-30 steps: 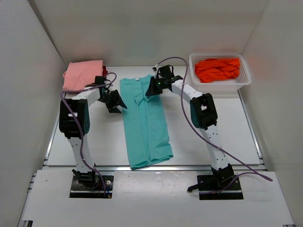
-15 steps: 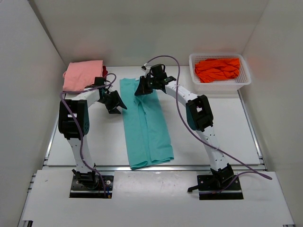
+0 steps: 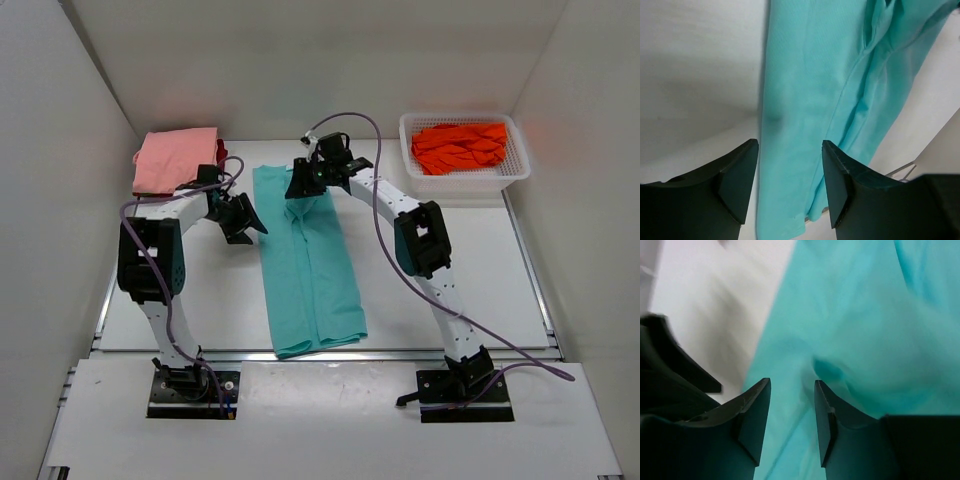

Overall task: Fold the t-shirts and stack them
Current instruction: Rotate the tshirt 90 degrees

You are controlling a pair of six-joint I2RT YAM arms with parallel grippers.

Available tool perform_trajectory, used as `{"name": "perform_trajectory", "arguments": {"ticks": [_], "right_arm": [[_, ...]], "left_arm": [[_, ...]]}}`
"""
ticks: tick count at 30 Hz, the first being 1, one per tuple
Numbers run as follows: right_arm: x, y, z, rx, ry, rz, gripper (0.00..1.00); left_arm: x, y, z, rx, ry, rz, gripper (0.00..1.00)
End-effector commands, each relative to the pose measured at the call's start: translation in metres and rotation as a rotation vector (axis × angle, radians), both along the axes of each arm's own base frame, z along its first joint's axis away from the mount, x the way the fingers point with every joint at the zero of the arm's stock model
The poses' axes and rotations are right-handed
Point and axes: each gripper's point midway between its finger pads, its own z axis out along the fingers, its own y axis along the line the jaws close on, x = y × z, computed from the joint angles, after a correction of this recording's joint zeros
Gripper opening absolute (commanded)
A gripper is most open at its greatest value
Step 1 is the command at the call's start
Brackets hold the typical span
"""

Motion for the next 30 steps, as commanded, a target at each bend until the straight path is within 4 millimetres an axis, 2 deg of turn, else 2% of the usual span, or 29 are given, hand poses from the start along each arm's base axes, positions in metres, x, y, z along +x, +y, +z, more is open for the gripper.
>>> {"name": "perform_trajectory", "arguments": {"ticks": [1, 2, 3, 4, 5, 6, 7, 8, 9, 10, 11, 13, 14, 15, 16, 17, 18, 19, 26, 29, 30], "right_arm": [[-0.008, -0.043, 0.052, -0.115, -0.094, -0.078, 0.38], [-0.019, -0.054, 0.046, -0.149, -0.075, -0.078, 0.37], [-0.033, -0.066, 0.03, -0.204, -0.048, -0.077, 0.36], [-0.041, -0.074, 0.047, -0.204, -0.065, -0.085, 0.35], [-0.063, -0.081, 0.047, -0.217, -0.05, -0.066, 0.32], [-0.082, -0.089, 0.028, -0.243, -0.001, -0.06, 0.3], [-0.104, -0.097, 0.027, -0.245, 0.022, -0.057, 0.27], [-0.12, -0.097, 0.043, -0.23, 0.006, -0.05, 0.26], [-0.142, -0.102, 0.038, -0.241, 0.035, -0.041, 0.26], [-0.164, -0.104, 0.025, -0.262, 0.07, -0.022, 0.26], [-0.182, -0.101, 0.032, -0.254, 0.07, -0.002, 0.24], [-0.226, -0.106, 0.025, -0.253, 0.124, 0.021, 0.23], [-0.242, -0.109, 0.013, -0.258, 0.156, 0.03, 0.23], [-0.254, -0.105, 0.02, -0.23, 0.153, 0.04, 0.23], [-0.272, -0.107, 0.015, -0.227, 0.185, 0.046, 0.24], [-0.283, -0.108, 0.007, -0.225, 0.203, 0.055, 0.23], [-0.291, -0.103, 0.012, -0.2, 0.209, 0.057, 0.24], [-0.308, -0.1, 0.004, -0.207, 0.228, 0.086, 0.26], [-0.335, -0.084, -0.009, -0.18, 0.269, 0.114, 0.33], [-0.335, -0.084, -0.016, -0.191, 0.278, 0.086, 0.33], [-0.324, -0.085, -0.016, -0.197, 0.256, 0.045, 0.33]], "left_arm": [[-0.013, -0.007, 0.027, 0.001, -0.05, -0.005, 0.65], [-0.018, -0.011, 0.026, 0.0, -0.047, -0.013, 0.65], [-0.021, -0.014, 0.027, -0.004, -0.047, -0.017, 0.64], [-0.027, -0.016, 0.026, -0.008, -0.037, -0.019, 0.65], [-0.029, -0.019, 0.026, -0.011, -0.046, -0.023, 0.65], [-0.026, -0.021, 0.028, -0.021, -0.055, -0.015, 0.64], [-0.026, -0.023, 0.028, -0.027, -0.057, -0.016, 0.65], [-0.018, -0.022, 0.035, -0.032, -0.076, -0.014, 0.65], [-0.016, -0.025, 0.034, -0.029, -0.071, -0.028, 0.64], [-0.007, -0.027, 0.038, -0.02, -0.08, -0.033, 0.65], [0.007, -0.029, 0.049, -0.015, -0.114, -0.042, 0.64], [0.026, -0.031, 0.051, 0.038, -0.116, -0.08, 0.6], [0.03, -0.033, 0.042, 0.055, -0.102, -0.108, 0.58], [0.038, -0.035, 0.05, 0.078, -0.116, -0.116, 0.57], [0.042, -0.04, 0.05, 0.098, -0.113, -0.145, 0.56], [0.042, -0.038, 0.038, 0.12, -0.082, -0.158, 0.56], [0.049, -0.045, 0.044, 0.127, -0.112, -0.181, 0.56], [0.05, -0.048, 0.038, 0.141, -0.093, -0.195, 0.56], [0.037, -0.057, 0.009, 0.225, -0.039, -0.27, 0.52], [0.032, -0.062, 0.002, 0.226, -0.024, -0.276, 0.52], [0.033, -0.062, 0.003, 0.223, -0.024, -0.274, 0.49]]}}
